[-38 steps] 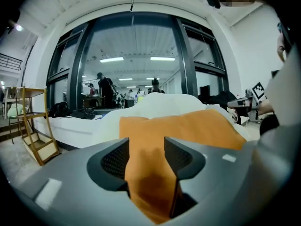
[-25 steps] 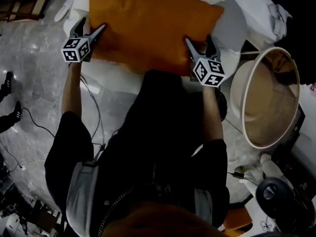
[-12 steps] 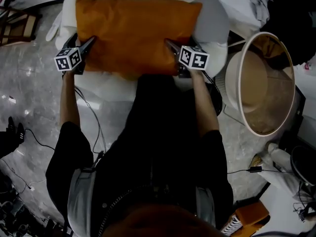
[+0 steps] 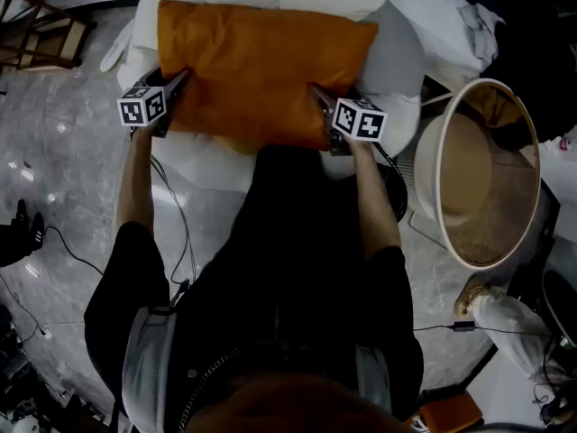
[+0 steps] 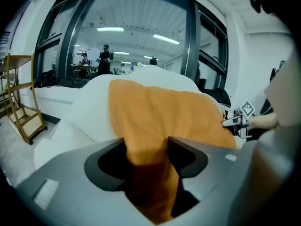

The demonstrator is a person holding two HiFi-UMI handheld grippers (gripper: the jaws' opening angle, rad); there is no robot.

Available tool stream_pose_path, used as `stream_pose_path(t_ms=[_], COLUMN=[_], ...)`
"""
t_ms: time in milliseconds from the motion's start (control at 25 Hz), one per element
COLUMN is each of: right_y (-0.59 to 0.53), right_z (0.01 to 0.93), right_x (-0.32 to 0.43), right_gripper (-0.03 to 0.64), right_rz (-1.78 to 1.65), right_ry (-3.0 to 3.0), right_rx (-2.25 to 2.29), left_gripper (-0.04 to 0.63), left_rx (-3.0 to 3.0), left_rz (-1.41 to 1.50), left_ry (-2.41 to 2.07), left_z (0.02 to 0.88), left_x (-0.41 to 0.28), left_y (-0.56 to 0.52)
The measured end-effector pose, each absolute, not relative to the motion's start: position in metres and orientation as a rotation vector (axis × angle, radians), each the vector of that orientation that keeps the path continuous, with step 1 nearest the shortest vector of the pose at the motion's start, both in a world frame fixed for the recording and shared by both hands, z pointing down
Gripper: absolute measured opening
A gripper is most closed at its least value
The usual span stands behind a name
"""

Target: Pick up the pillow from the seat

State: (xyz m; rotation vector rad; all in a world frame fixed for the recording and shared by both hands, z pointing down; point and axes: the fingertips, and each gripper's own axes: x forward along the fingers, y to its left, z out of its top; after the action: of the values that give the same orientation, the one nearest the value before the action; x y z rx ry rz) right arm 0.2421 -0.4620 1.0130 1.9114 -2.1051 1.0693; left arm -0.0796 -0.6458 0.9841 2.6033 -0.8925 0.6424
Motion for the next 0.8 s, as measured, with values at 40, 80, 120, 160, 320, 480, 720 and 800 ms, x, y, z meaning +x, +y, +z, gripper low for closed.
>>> stream_pose_path(t_ms=[40, 80, 120, 160, 320, 480, 720, 800], right_y=[-0.461, -0.461, -0.461, -0.461, -0.464, -0.468, -0.461, -0.46], right_z=[1.012, 1.012, 1.012, 1.012, 1.017, 1.018, 1.001, 0.994], right_x=[0.241, 0.241, 0.24, 0.24, 0.242, 0.241, 0.233, 0.232], right_gripper=[0.413, 0.413, 0.412, 0.407, 0.403, 0.377, 0.316, 0.31], right_rz=[1.065, 1.063, 1.064, 1.065, 1.082, 1.082, 0.946, 0.908], right_ry=[-2.108, -2.108, -2.106, -2.101, -2.09, -2.12, -2.19, -2.212], right_rx=[1.908, 1.904, 1.899, 1.892, 1.871, 1.852, 1.809, 1.819], left_gripper=[0.272, 0.256, 0.242, 0.229, 0.216, 0.216, 0.207, 0.203], left_rx=[2.612, 2.621, 2.631, 2.642, 2.673, 2.669, 2.706, 2.723], left_rz=[0.634, 0.627, 0.622, 0.619, 0.607, 0.59, 0.534, 0.515], left_ry=[-0.897, -0.902, -0.911, -0.924, -0.963, -0.972, -1.008, -1.019], left_z=[0.982, 0.979, 0.976, 0.973, 0.966, 0.959, 0.931, 0.92], left_x=[-0.079, -0.079, -0.079, -0.078, -0.075, -0.074, -0.077, -0.077], left_y=[-0.643, -0.64, -0.637, -0.634, -0.626, -0.622, -0.611, -0.608])
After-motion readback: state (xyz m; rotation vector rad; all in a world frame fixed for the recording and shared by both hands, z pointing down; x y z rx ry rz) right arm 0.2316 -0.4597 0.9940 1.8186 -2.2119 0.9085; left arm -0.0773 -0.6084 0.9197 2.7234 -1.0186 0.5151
